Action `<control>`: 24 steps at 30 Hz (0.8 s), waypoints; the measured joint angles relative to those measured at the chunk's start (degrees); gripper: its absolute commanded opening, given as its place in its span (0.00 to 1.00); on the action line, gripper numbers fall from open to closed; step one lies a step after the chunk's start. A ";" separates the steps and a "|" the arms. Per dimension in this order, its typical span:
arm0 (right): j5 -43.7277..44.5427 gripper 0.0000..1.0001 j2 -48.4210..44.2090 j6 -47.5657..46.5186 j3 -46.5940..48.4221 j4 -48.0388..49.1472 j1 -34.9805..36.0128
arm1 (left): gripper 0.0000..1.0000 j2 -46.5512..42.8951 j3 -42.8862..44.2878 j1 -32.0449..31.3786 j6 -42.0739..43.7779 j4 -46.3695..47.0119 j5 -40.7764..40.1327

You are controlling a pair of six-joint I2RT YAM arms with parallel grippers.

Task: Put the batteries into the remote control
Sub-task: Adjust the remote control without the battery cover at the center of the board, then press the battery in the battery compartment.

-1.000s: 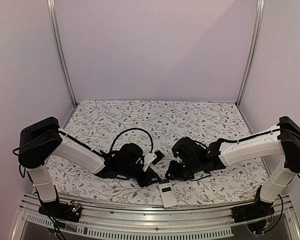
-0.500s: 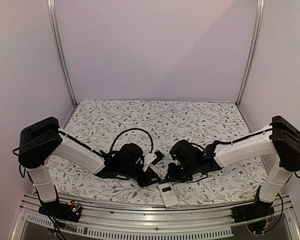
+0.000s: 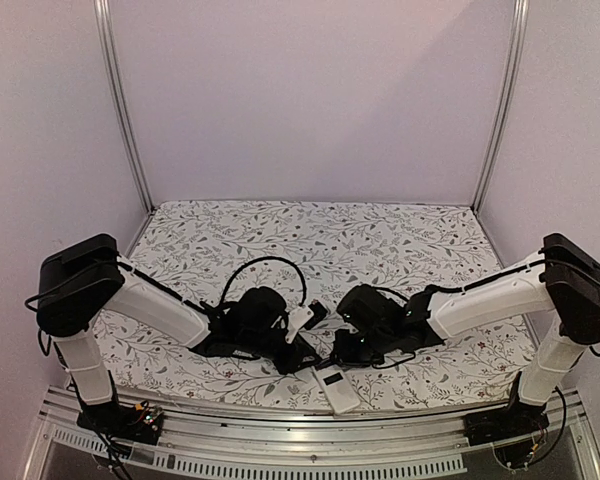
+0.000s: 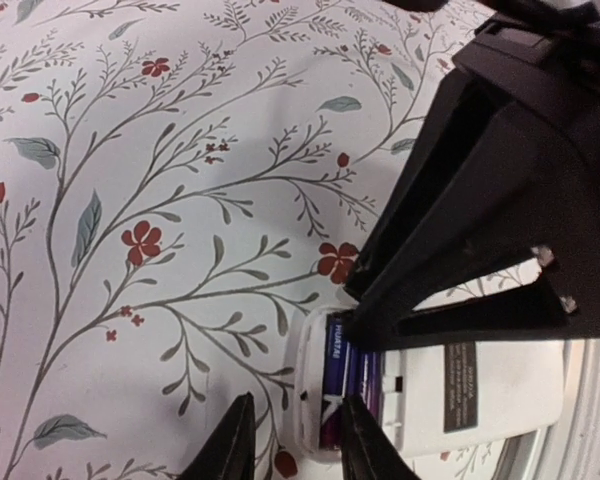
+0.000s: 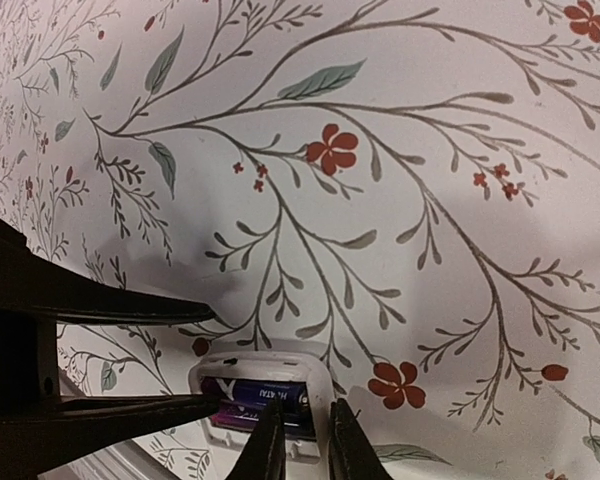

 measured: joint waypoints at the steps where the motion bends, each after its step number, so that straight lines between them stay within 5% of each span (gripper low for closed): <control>1: 0.48 0.14 0.00 -0.02 0.00 -0.07 0.31 | 0.29 0.00 0.00 0.00 0.00 -0.04 -0.04; 24: 2.10 0.19 0.28 -1.88 1.16 -2.82 1.20 | 0.27 0.04 -0.44 -0.90 0.59 -0.09 -0.74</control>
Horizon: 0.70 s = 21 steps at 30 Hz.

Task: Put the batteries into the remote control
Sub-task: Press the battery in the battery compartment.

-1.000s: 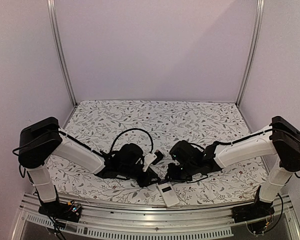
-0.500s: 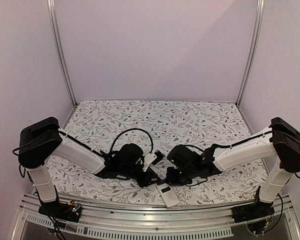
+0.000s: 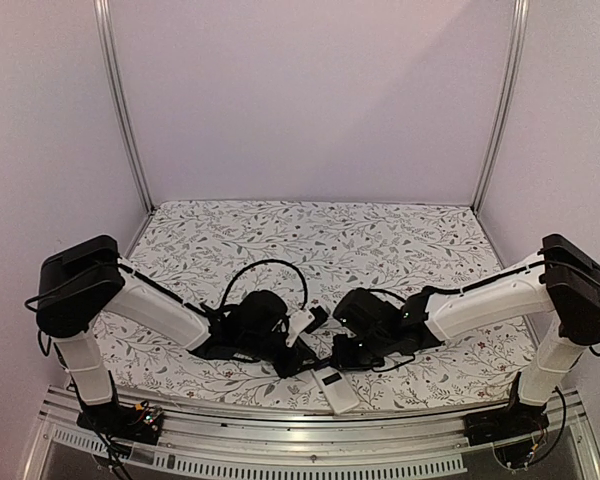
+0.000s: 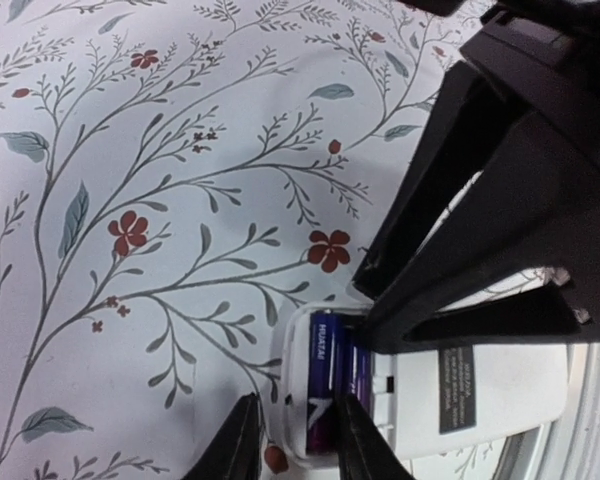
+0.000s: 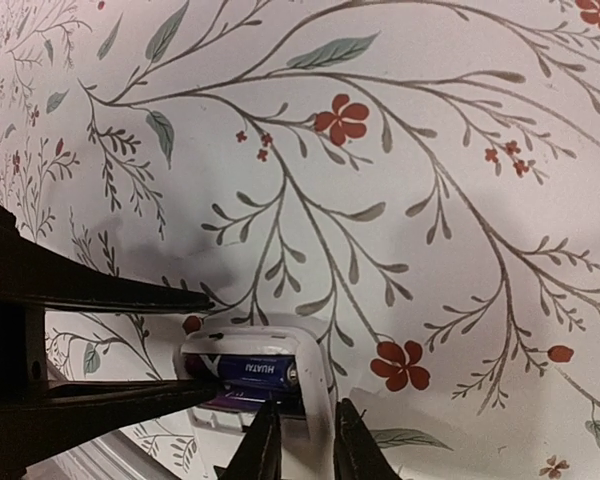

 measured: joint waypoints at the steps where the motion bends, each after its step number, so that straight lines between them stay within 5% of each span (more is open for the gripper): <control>1: -0.04 0.19 -0.11 -0.31 0.00 0.00 -0.28 | 0.28 -0.09 0.00 0.00 0.04 -0.07 -0.22; 9: -2.29 0.24 -0.74 -2.40 0.00 1.36 -2.67 | 0.52 -7.39 -2.03 -0.09 3.23 0.70 -2.21; 21: -5.75 0.20 -0.72 -4.76 0.94 3.28 -3.76 | 0.45 -17.20 -12.55 -7.65 6.56 3.04 -8.13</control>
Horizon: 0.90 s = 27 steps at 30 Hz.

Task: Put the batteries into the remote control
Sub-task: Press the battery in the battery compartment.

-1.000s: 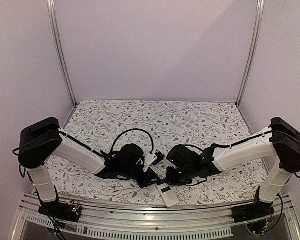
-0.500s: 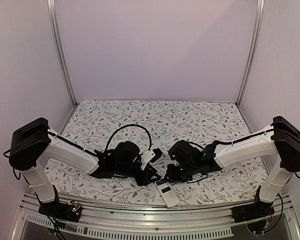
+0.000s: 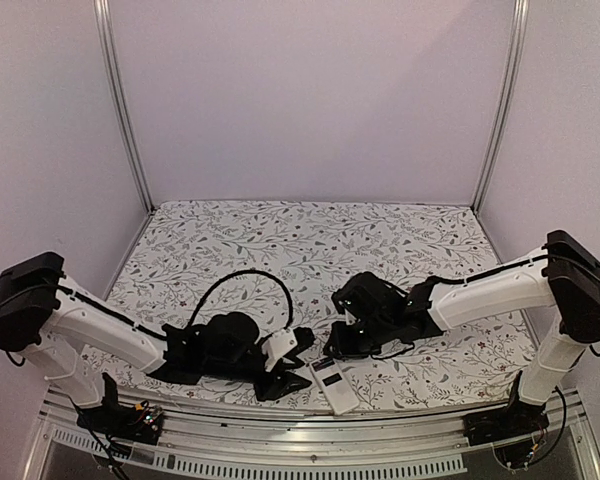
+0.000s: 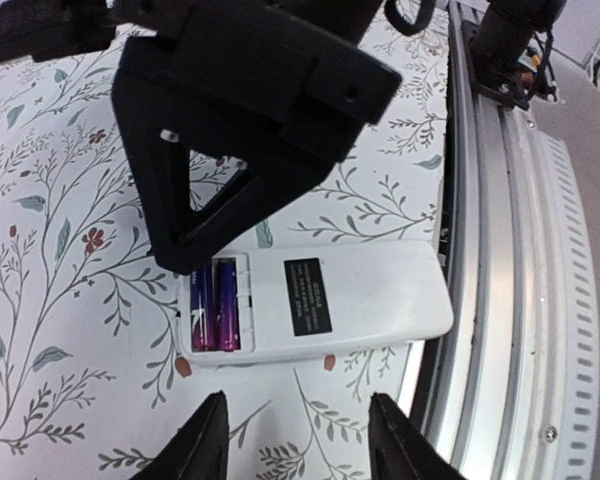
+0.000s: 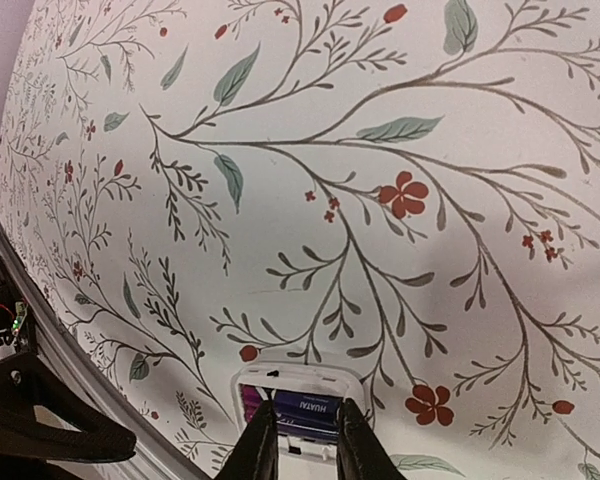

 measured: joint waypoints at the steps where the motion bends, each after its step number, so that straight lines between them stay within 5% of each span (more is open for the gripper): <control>1: -0.22 0.20 0.04 -0.09 0.00 0.07 0.00 | 0.43 0.37 0.00 -0.92 0.07 0.35 -0.50; 27: -0.17 0.17 1.77 -1.81 0.00 -1.07 0.07 | 0.36 12.70 4.52 -1.46 2.45 0.61 -10.40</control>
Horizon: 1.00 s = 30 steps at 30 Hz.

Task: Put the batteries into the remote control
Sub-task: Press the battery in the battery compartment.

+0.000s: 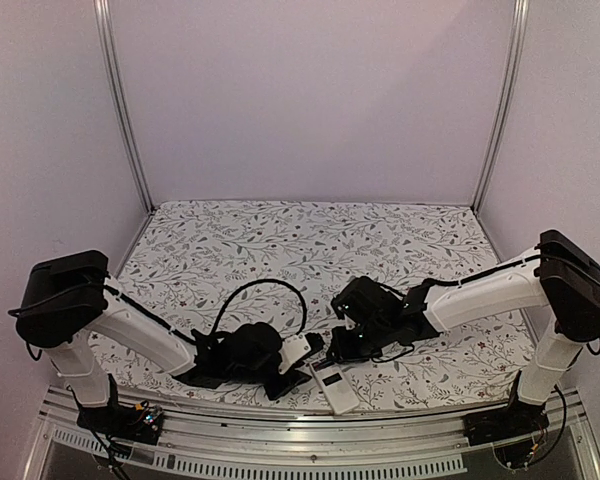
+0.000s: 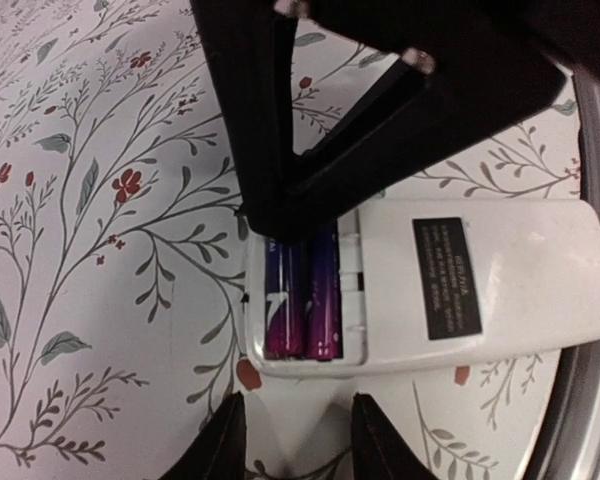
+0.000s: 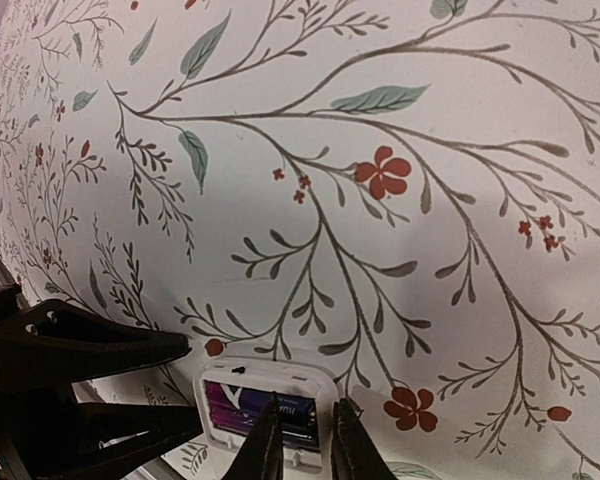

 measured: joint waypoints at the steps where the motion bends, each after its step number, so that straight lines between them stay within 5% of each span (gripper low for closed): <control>1: 0.00 0.17 0.00 0.00 0.00 -0.02 0.02 | 0.35 0.00 0.00 0.00 0.04 0.00 -0.13; 30: 2.36 0.11 1.55 1.77 0.39 2.78 1.79 | 0.34 0.68 0.70 0.00 0.28 0.07 -0.85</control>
